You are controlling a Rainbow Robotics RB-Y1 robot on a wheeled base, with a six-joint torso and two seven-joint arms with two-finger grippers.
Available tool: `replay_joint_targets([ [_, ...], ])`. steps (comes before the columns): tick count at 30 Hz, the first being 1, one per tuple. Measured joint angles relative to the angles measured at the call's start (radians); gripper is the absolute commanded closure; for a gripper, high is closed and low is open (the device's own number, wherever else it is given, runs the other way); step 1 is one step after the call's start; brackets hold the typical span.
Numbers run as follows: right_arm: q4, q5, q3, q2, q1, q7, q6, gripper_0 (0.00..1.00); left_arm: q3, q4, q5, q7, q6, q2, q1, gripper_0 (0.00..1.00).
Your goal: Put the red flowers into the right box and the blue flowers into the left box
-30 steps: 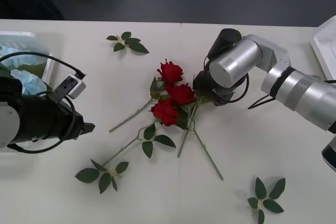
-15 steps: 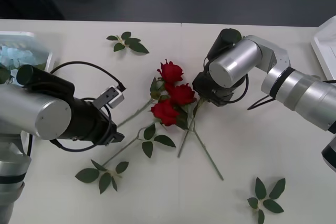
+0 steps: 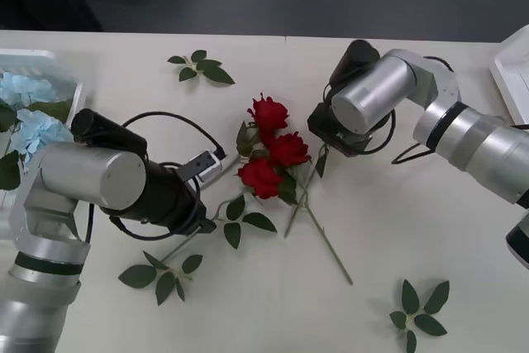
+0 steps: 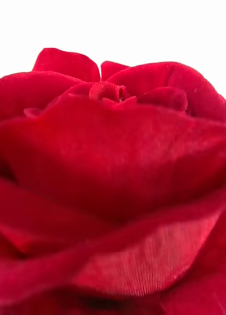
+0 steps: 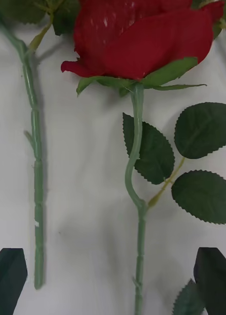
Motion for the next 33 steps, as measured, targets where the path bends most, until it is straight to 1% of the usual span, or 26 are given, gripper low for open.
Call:
replay_joint_targets([
  [3, -0.024, 0.031, -0.041, -0.009, 0.000, 0.000, 0.000, 1.00, -0.004, 0.039, 0.000, -0.004, -0.022, -0.003, -0.022, 0.00],
  [7, -0.102, 0.059, -0.074, -0.052, 0.000, 0.006, 0.027, 1.00, -0.037, 0.061, 0.000, -0.004, -0.057, -0.003, -0.037, 0.00],
  [14, -0.227, 0.141, -0.141, -0.124, 0.000, 0.018, 0.114, 1.00, -0.073, 0.075, -0.018, -0.004, -0.067, -0.013, -0.037, 0.00],
  [20, -0.305, 0.155, -0.190, -0.186, 0.000, 0.023, 0.143, 1.00, -0.073, 0.119, -0.020, -0.004, -0.106, -0.050, -0.037, 0.00],
  [25, -0.355, 0.170, -0.222, -0.250, 0.001, 0.060, 0.154, 1.00, -0.074, 0.138, -0.020, -0.004, -0.134, -0.058, -0.037, 0.00],
  [26, -0.367, 0.170, -0.231, -0.262, 0.004, 0.074, 0.160, 1.00, -0.075, 0.140, -0.020, -0.004, -0.137, -0.058, -0.037, 0.16],
  [27, -0.380, 0.170, -0.243, -0.273, 0.011, 0.084, 0.163, 1.00, -0.076, 0.141, -0.020, -0.004, -0.138, -0.058, -0.037, 0.34],
  [28, -0.396, 0.170, -0.261, -0.282, 0.024, 0.085, 0.164, 1.00, -0.076, 0.142, -0.020, -0.004, -0.138, -0.058, -0.037, 0.57],
  [29, -0.411, 0.170, -0.284, -0.287, 0.042, 0.085, 0.165, 1.00, -0.076, 0.143, -0.020, -0.004, -0.138, -0.058, -0.037, 0.77],
  [31, -0.444, 0.180, -0.341, -0.290, 0.087, 0.085, 0.184, 1.00, -0.076, 0.144, -0.020, -0.004, -0.138, -0.058, -0.037, 0.90],
  [33, -0.487, 0.205, -0.398, -0.289, 0.139, 0.085, 0.212, 1.00, -0.076, 0.144, -0.020, -0.004, -0.138, -0.058, -0.037, 0.96],
])
